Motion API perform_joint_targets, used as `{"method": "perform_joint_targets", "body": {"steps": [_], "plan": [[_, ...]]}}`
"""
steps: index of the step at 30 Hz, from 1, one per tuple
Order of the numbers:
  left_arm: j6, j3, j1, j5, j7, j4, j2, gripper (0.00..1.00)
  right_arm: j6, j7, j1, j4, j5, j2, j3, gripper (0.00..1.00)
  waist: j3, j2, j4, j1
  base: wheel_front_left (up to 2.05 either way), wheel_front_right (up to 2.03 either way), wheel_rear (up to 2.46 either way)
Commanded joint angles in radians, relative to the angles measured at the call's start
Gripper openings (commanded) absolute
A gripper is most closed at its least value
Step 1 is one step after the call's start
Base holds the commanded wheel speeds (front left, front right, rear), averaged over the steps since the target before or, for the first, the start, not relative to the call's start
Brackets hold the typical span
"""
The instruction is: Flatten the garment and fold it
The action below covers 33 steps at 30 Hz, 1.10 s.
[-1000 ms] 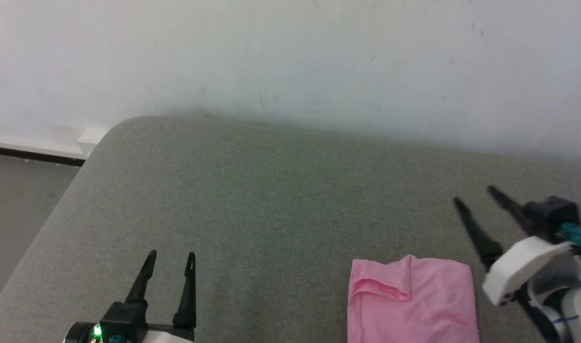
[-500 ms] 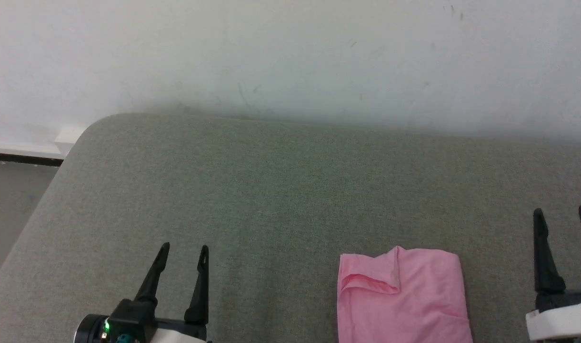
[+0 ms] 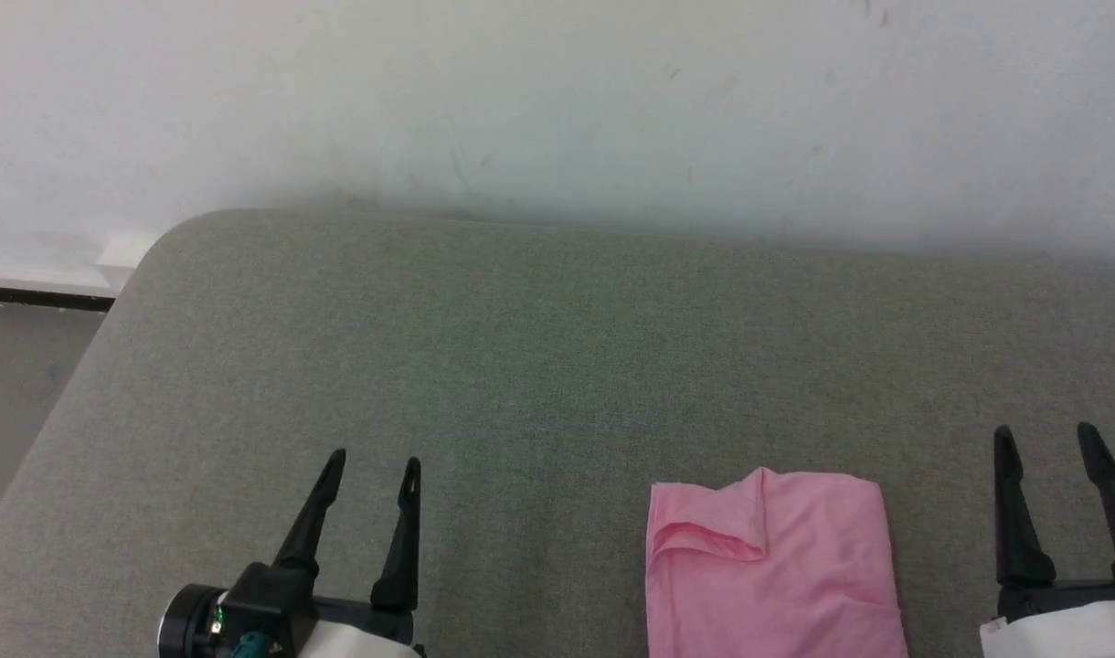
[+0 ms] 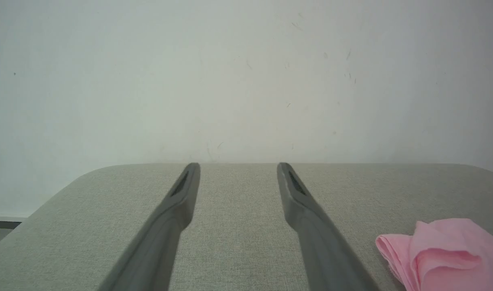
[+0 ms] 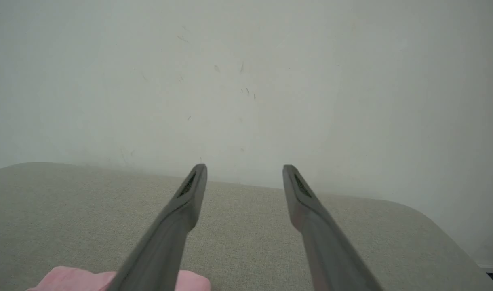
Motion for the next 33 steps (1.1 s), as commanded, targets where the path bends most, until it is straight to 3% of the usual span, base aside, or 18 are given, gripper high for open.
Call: {"method": "perform_joint_targets", "body": {"steps": [1,6,13,19,23,28,29,30,33], "plan": [[-0.006,0.000,-0.016,0.007,-0.005,-0.004,-0.002,1.00,-0.001,0.014,-0.001,0.004,0.009,-0.004,0.008,1.00,0.005,-0.0001,0.005,-0.0001,0.00,0.00,0.00],[-0.012,-0.001,-0.027,0.011,-0.005,-0.005,-0.009,1.00,-0.001,0.175,0.006,0.016,0.104,-0.060,0.058,1.00,0.029,-0.0001,0.022,-0.0001,0.00,0.00,0.00],[-0.021,-0.011,-0.044,0.016,-0.005,0.004,-0.020,1.00,-0.001,0.520,0.005,0.067,0.274,-0.136,0.121,1.00,0.073,-0.0001,0.054,-0.0001,0.00,0.00,0.00],[-0.029,-0.015,-0.068,0.024,-0.005,0.019,-0.025,1.00,-0.001,0.786,-0.009,0.132,0.348,-0.080,0.090,1.00,0.103,-0.0001,0.089,-0.0001,0.00,0.00,0.00],[-0.036,-0.016,-0.081,0.027,-0.005,0.027,-0.026,1.00,-0.001,0.875,-0.027,0.164,0.326,-0.058,0.094,1.00,0.121,-0.0001,0.107,-0.0001,0.00,0.00,0.00],[-0.039,-0.017,-0.091,0.032,-0.005,0.036,-0.029,1.00,-0.001,0.884,-0.051,0.218,0.304,-0.052,0.145,1.00,0.128,-0.0001,0.119,-0.0001,0.00,0.00,0.00],[-0.039,-0.017,-0.091,0.033,-0.005,0.037,-0.029,1.00,-0.001,0.880,-0.054,0.228,0.293,-0.058,0.162,0.24,0.126,-0.0001,0.118,-0.0001,0.00,0.00,0.00],[-0.039,-0.016,-0.090,0.034,-0.005,0.038,-0.029,1.00,-0.001,0.870,-0.059,0.234,0.284,-0.065,0.178,0.00,0.124,-0.0001,0.115,-0.0001,0.00,0.00,0.00],[-0.042,-0.019,-0.089,0.036,-0.005,0.041,-0.030,1.00,-0.001,0.830,-0.086,0.240,0.242,-0.093,0.215,0.00,0.115,-0.0001,0.093,-0.0001,0.00,0.00,0.00]]}}
